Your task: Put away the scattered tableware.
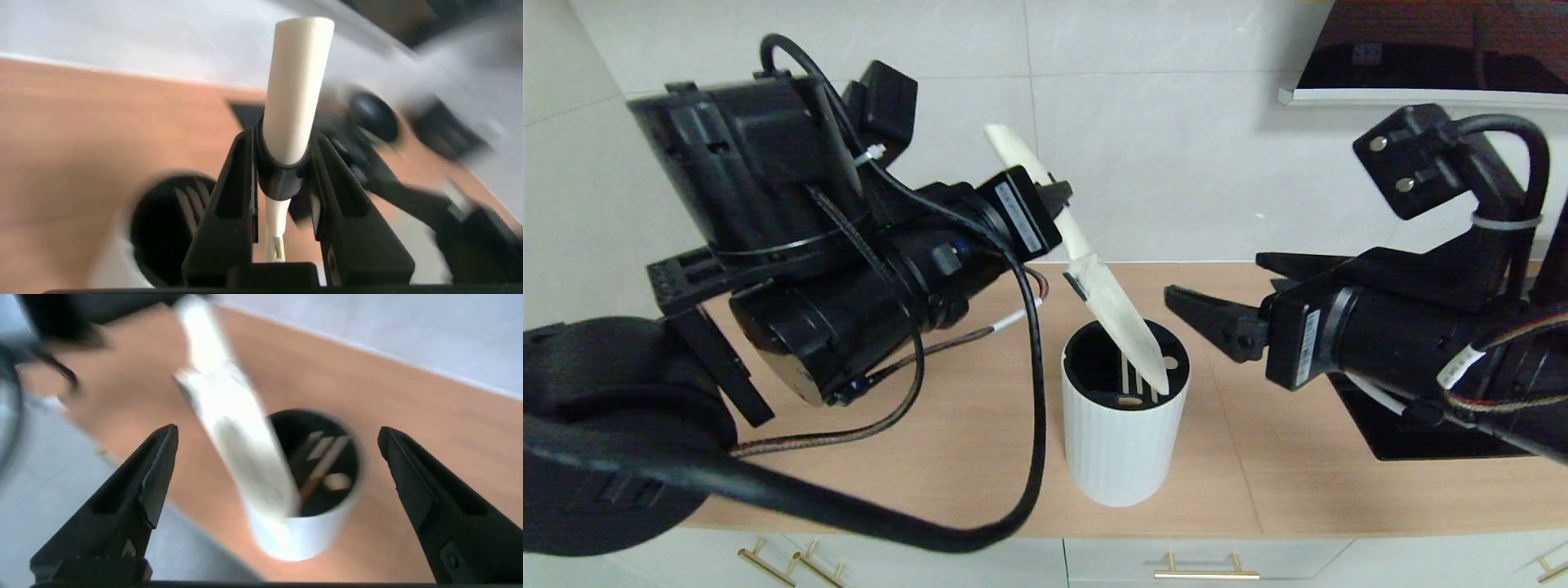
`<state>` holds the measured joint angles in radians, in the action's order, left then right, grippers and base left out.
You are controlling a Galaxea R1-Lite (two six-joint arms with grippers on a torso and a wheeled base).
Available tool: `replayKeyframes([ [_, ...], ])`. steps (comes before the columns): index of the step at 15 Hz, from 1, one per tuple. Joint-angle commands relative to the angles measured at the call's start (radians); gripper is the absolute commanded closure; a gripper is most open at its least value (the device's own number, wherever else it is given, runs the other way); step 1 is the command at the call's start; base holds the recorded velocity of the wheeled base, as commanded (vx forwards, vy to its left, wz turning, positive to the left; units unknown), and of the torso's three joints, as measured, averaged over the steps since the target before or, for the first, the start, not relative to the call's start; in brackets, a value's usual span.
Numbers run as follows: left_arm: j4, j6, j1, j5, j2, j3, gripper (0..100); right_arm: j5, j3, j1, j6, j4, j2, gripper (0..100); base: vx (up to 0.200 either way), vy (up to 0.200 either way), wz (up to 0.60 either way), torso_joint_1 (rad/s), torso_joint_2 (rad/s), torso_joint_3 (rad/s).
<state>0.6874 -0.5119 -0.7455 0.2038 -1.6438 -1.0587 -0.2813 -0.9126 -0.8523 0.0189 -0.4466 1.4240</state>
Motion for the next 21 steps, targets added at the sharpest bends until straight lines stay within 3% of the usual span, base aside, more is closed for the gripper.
replayKeyframes([
  [1, -0.019, 0.016, 0.002, 0.049, 0.035, -0.063, 100, 0.001, 0.003, 0.039, -0.001, 0.0, -0.039, 0, 0.0, 0.0, 0.0, 0.0, 0.0, 0.0],
  [2, -0.023, 0.038, 0.002, 0.072, 0.045, -0.069, 100, 0.002, 0.001, 0.049, -0.001, 0.0, -0.04, 0, 0.0, 0.0, 0.0, 0.0, 0.0, 0.0],
  [5, -0.017, 0.24, 0.002, 0.201, 0.076, -0.098, 100, 0.004, -0.002, 0.076, -0.002, 0.0, -0.034, 0, 0.0, 0.0, 0.0, 0.0, 0.0, 0.0],
  [6, -0.019, 0.283, -0.003, 0.218, 0.064, -0.129, 100, 0.005, 0.0, 0.088, -0.002, 0.0, -0.031, 0, 0.0, 0.0, 0.0, 0.0, 0.0, 0.0],
  [7, -0.017, 0.303, -0.014, 0.241, 0.044, -0.136, 100, 0.005, 0.0, 0.09, -0.002, 0.0, -0.033, 0, 0.0, 0.0, 0.0, 0.0, 0.0, 0.0],
  [8, -0.017, 0.317, -0.046, 0.315, 0.035, -0.112, 100, 0.005, 0.0, 0.095, -0.002, -0.001, -0.036, 0, 0.0, 0.0, 0.0, 0.0, 0.0, 0.0],
  [9, -0.016, 0.326, -0.061, 0.344, 0.018, -0.089, 100, 0.005, 0.0, 0.099, -0.002, -0.001, -0.033, 0, 0.0, 0.0, 0.0, 0.0, 0.0, 0.0],
  [12, 0.061, 0.357, -0.115, 0.373, -0.077, -0.087, 100, 0.007, 0.0, 0.108, -0.002, -0.001, -0.03, 0, 0.0, 0.0, 0.0, 0.0, 0.0, 0.0],
  [16, 0.124, 0.414, -0.121, 0.44, -0.123, -0.083, 100, 0.008, 0.0, 0.11, -0.002, -0.001, -0.019, 0, 0.0, 0.0, 0.0, 0.0, 0.0, 0.0],
  [21, 0.127, 0.414, -0.152, 0.447, -0.14, -0.064, 100, 0.008, 0.0, 0.11, -0.002, -0.001, -0.013, 0, 0.0, 0.0, 0.0, 0.0, 0.0, 0.0],
])
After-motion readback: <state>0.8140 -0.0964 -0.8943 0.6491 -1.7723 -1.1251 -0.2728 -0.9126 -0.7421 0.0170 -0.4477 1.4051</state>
